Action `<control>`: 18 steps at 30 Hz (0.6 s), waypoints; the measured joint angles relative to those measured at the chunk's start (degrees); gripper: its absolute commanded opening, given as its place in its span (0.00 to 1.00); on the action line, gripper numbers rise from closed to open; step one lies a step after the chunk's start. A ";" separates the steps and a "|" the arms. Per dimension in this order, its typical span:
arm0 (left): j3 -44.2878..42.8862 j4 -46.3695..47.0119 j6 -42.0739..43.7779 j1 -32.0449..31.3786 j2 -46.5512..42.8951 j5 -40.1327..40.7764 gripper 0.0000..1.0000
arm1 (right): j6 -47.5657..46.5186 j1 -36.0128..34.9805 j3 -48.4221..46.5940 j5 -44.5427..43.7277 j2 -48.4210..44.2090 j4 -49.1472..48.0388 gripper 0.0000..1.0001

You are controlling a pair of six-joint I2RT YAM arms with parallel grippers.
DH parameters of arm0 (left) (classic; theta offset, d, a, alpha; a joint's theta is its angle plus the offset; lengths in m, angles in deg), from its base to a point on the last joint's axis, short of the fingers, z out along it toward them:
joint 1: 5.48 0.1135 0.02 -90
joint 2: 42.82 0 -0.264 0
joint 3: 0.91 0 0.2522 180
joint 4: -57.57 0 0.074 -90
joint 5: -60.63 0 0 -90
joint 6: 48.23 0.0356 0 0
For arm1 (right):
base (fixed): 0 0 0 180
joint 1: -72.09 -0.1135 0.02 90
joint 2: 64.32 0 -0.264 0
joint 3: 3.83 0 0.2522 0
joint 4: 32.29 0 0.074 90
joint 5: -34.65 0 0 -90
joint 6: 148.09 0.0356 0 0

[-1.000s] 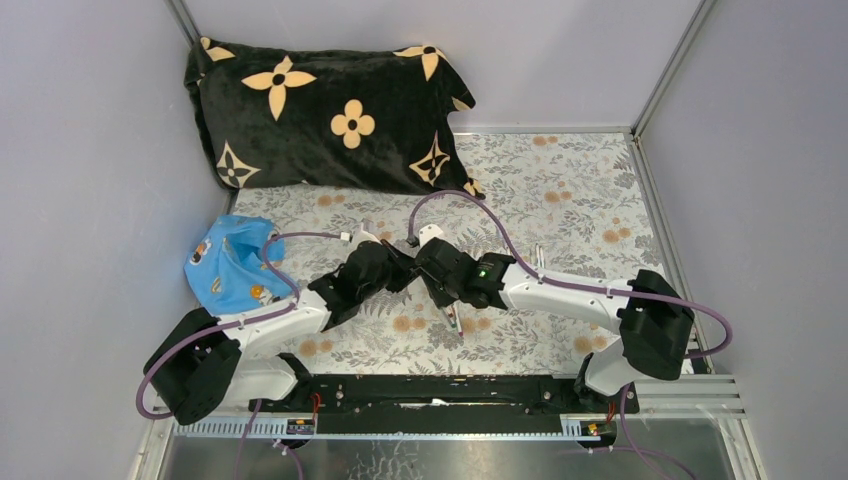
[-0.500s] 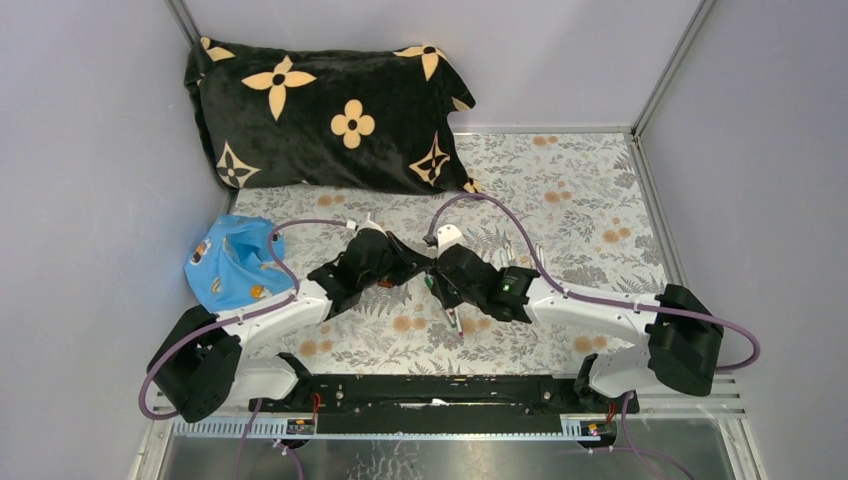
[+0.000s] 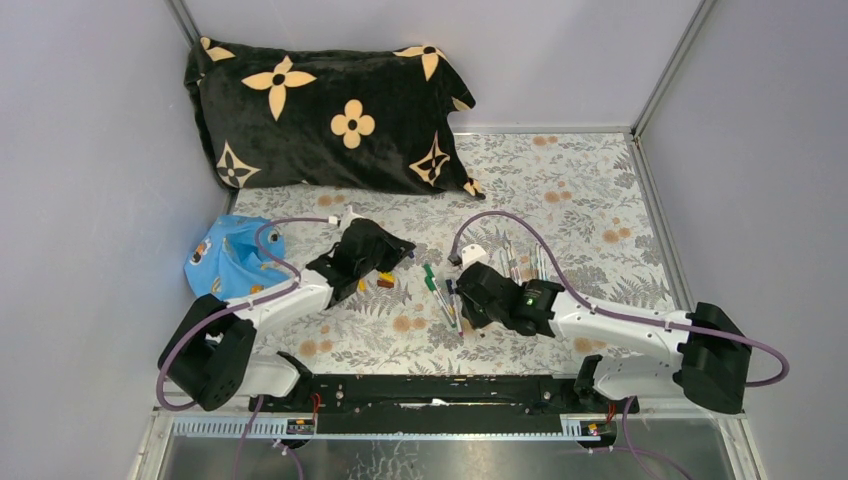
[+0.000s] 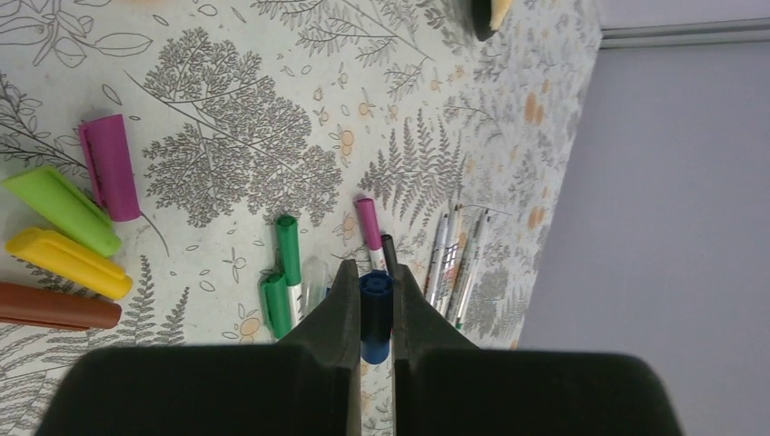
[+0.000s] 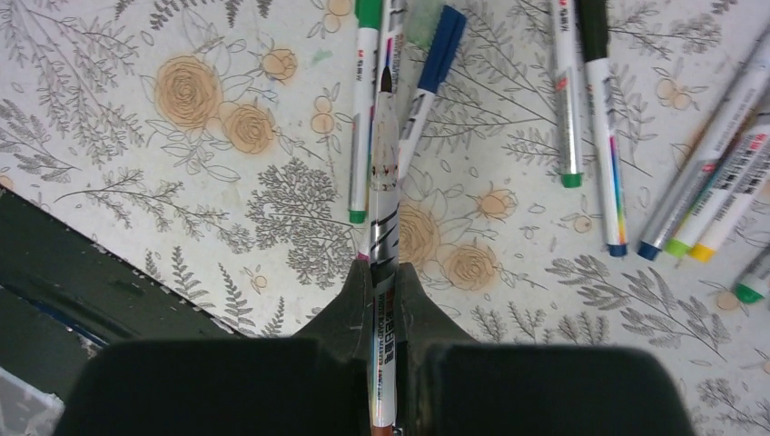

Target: Open the pen caps

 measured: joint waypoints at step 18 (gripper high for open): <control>1.81 -15.39 6.36 0.00 3.02 9.75 0.02 | -0.46 21.42 -3.04 -12.63 0.72 8.22 0.00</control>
